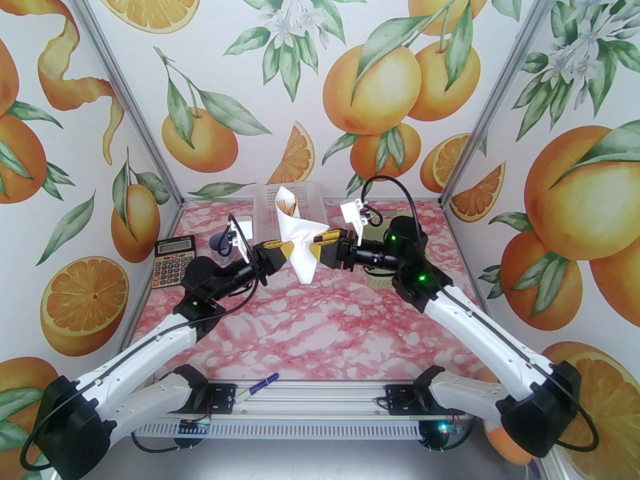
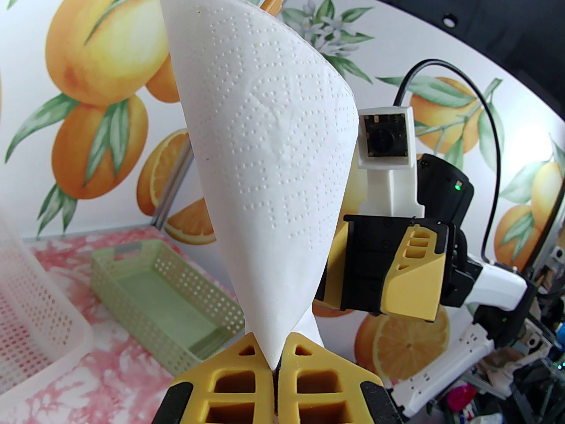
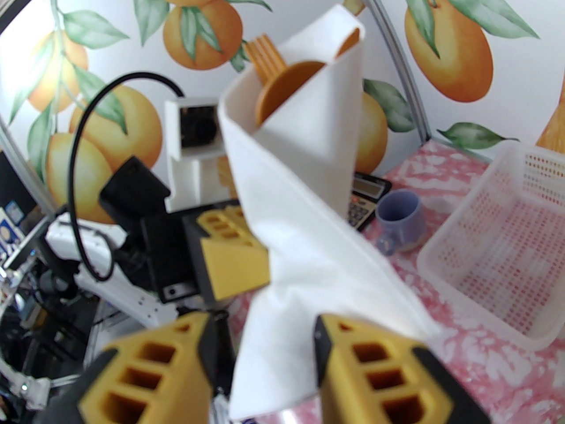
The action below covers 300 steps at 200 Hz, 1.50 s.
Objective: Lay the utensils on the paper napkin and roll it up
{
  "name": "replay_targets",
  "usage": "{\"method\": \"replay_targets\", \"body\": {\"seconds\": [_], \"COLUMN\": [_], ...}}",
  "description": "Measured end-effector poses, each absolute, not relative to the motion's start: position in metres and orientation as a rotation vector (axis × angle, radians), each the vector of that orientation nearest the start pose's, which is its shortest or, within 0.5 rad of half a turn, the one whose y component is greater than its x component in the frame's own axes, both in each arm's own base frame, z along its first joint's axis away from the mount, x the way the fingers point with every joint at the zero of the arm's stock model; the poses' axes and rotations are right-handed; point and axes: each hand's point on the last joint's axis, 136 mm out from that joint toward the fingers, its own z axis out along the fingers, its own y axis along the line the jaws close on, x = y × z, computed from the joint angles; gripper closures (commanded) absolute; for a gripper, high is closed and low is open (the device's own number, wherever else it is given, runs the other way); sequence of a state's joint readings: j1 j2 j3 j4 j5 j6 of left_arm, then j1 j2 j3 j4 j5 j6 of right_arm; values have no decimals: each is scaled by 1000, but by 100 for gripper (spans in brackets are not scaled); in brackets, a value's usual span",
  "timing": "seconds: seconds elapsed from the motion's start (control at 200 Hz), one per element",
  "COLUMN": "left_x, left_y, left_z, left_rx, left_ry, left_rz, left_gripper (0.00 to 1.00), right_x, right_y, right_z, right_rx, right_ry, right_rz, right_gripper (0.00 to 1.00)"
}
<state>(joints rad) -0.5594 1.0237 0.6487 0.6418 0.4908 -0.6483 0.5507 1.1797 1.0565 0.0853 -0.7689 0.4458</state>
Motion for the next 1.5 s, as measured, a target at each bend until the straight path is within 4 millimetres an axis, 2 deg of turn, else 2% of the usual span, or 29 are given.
{"method": "replay_targets", "body": {"seconds": [0.175,0.4,0.8,1.221,1.356,1.501], "left_x": [252,250,248,241,239,240], "left_y": [-255,-257,-259,-264,-265,-265], "left_z": [367,369,374,375,375,374], "left_rx": [404,409,428,462,468,462], "left_ry": [1395,1386,1353,1347,1346,1349], "left_rz": [-1332,-1341,-1360,-1393,-1398,-1395], "left_gripper": [100,100,100,100,100,100], "right_x": [258,267,272,277,276,276], "right_y": [297,303,315,310,311,311], "right_z": [384,379,383,418,417,406], "right_rx": [-744,-744,-765,-784,-784,-779], "right_ry": [1609,1620,1584,1495,1498,1525], "right_rz": [1327,1329,1410,1369,1375,1376], "right_gripper": [56,53,49,48,48,46]}}
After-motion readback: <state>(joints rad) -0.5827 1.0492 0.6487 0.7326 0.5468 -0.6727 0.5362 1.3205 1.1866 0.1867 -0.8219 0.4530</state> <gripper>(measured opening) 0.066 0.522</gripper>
